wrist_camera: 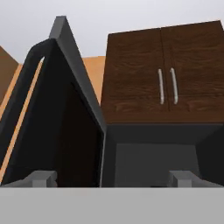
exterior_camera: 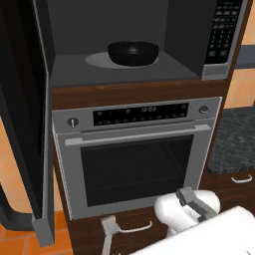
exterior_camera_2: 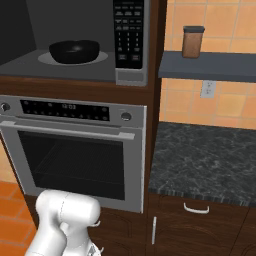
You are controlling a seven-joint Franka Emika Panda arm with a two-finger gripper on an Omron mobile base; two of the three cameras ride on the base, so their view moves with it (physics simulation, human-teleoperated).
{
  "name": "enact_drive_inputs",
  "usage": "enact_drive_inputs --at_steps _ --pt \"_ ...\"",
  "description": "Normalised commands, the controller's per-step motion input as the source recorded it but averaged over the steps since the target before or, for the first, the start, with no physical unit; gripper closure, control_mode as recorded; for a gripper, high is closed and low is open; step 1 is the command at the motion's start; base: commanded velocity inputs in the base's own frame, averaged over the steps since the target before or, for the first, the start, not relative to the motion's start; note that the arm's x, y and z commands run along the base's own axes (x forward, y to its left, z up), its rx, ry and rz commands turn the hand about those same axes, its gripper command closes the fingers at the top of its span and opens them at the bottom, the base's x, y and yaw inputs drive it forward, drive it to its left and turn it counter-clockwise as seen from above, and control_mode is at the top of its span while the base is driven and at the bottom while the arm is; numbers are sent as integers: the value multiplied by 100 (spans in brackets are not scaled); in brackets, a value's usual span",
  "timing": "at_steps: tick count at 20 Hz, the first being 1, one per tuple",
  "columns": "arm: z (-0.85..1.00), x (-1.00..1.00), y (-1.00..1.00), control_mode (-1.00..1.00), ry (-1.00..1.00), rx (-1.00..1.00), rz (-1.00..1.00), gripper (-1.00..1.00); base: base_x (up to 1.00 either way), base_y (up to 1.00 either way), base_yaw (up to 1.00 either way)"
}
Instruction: Open the microwave, place the bowl with waffle inside the microwave, then close the microwave door and turn it on.
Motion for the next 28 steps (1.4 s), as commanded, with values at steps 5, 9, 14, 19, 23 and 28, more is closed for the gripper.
enact_drive_inputs --at_steps 5,9,14,19,23,28 --pt "0 -55 88 -100 -11 -4 0 -100 0 0 0" --pt "0 -26 54 -100 -7 -6 -1 -100 0 0 0" --pt "0 -10 31 -100 5 -9 -10 -100 0 0 0" --pt "0 0 22 -100 12 -11 -29 -100 0 0 0" --pt "0 -9 5 -100 5 -4 -35 -100 0 0 0" --pt "0 -16 57 -100 0 -8 -24 -100 0 0 0"
